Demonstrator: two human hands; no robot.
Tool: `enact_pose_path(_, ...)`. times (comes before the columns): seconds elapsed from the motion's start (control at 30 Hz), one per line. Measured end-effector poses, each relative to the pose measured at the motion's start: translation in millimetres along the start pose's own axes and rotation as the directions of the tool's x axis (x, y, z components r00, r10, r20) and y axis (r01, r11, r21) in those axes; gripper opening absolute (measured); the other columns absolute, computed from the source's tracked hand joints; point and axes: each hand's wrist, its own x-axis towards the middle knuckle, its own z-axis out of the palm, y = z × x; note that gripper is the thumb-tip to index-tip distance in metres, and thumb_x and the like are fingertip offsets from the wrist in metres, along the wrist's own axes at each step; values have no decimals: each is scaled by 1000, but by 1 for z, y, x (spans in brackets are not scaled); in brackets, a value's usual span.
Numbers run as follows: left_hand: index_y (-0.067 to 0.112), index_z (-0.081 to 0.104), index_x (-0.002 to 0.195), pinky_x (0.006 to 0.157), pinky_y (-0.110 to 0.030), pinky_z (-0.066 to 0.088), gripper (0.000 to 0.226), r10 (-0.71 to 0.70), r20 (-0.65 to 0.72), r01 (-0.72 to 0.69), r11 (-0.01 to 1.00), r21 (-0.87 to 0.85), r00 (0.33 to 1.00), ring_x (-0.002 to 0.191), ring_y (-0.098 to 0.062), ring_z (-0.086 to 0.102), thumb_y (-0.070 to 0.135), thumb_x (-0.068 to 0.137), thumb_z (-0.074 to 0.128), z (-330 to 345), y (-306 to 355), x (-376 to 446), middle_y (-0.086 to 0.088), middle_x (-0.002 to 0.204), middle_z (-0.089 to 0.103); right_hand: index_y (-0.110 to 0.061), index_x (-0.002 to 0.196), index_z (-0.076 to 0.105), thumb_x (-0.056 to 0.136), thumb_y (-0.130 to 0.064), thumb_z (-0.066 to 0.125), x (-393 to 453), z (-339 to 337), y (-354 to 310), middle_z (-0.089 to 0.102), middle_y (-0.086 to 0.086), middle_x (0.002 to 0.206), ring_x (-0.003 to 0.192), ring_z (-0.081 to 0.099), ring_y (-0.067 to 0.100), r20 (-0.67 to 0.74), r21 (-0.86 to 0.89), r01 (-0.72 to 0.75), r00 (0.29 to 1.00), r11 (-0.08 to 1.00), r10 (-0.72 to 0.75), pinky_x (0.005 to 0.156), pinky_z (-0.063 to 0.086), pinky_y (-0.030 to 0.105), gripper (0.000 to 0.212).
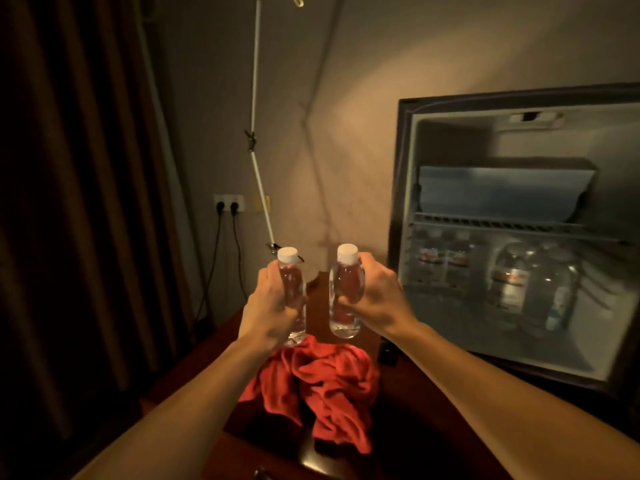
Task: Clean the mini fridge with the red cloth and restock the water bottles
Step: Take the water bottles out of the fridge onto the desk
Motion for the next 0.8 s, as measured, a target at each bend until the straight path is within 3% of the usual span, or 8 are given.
enact_pose_path(0.2,21,38,129,83,-54,52,61,-164,-18,165,980,109,986,106,-39,61,36,82,74,-27,-68,9,-3,127,47,-26,92,45,78,-42,68,32,74,-32,63,-1,85,78,61,26,40,114,-5,999,993,0,64,45,35,32)
enact_pose_path(0.4,19,34,137,87,-51,52,68,-249,-40,252,953,169,968,114,-36,59,36,84,73,-29,-122,11,-3,136,45,-30,93,44,73,-34,72,49,145,-44,59,-9,84,73,56,9,181,207,-31,983,978,-7,60,36,22,34)
enact_pose_path(0.47,19,32,140,88,-49,51,70,-273,-58,279,946,163,960,116,-34,58,37,85,72,-29,-135,11,-2,139,44,-32,97,46,72,-32,74,53,166,-46,59,-12,88,77,55,3,245,243,-57,970,968,-5,63,40,18,37)
enact_pose_path(0.57,22,36,135,88,-48,52,67,-292,-96,303,944,132,951,114,-31,59,39,83,73,-30,-149,16,0,136,46,-30,111,49,71,-31,77,57,197,-48,62,-10,101,93,61,11,295,239,-59,955,969,-14,80,50,29,48)
enact_pose_path(0.8,28,36,134,90,-43,54,70,-243,-97,254,960,118,965,115,-20,58,43,79,77,-23,-161,27,5,135,47,-29,124,47,73,-31,80,75,227,-43,61,-8,113,104,61,13,325,241,-76,946,968,-7,89,55,41,62)
